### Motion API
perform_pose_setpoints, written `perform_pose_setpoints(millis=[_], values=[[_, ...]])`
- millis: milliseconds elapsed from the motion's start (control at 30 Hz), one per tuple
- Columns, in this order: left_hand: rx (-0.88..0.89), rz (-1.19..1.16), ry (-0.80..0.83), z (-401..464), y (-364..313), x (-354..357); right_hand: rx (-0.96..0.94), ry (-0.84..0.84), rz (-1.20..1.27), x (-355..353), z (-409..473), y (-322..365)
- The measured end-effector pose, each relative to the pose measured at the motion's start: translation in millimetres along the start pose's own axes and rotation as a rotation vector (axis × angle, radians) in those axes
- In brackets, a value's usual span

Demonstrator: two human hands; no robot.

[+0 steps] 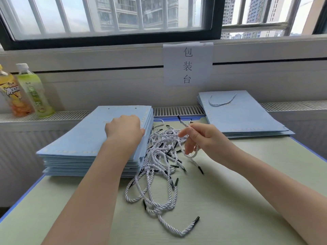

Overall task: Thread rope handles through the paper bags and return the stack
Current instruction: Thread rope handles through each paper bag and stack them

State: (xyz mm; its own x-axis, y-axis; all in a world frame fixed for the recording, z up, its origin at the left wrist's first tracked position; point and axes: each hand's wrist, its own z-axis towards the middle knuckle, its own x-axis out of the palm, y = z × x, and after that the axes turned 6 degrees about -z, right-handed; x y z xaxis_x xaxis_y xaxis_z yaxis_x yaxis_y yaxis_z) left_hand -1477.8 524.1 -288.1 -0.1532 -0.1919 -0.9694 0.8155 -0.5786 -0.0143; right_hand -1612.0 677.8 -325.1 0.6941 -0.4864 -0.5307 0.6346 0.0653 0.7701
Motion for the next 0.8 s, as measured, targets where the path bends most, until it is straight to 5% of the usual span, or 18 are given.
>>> perform_pose_setpoints(millis=[267, 533, 667, 800], values=[[0.088, -0.072, -0.219, -12, -13, -21, 0.035, -0.002, 0.007, 1, 1, 0], [0.502, -0.103, -0.573, -50, -69, -22, 0.345, -0.076, 0.785, -20, 10, 13], [0.6, -0.175, -0.618, -48, -77, -4, 0.361, -0.129, 0.476, -30, 7, 12], [0.457, -0.3, -0.675, -34, -67, 9, 0.331, -0.296, 0.4, -34, 8, 7]])
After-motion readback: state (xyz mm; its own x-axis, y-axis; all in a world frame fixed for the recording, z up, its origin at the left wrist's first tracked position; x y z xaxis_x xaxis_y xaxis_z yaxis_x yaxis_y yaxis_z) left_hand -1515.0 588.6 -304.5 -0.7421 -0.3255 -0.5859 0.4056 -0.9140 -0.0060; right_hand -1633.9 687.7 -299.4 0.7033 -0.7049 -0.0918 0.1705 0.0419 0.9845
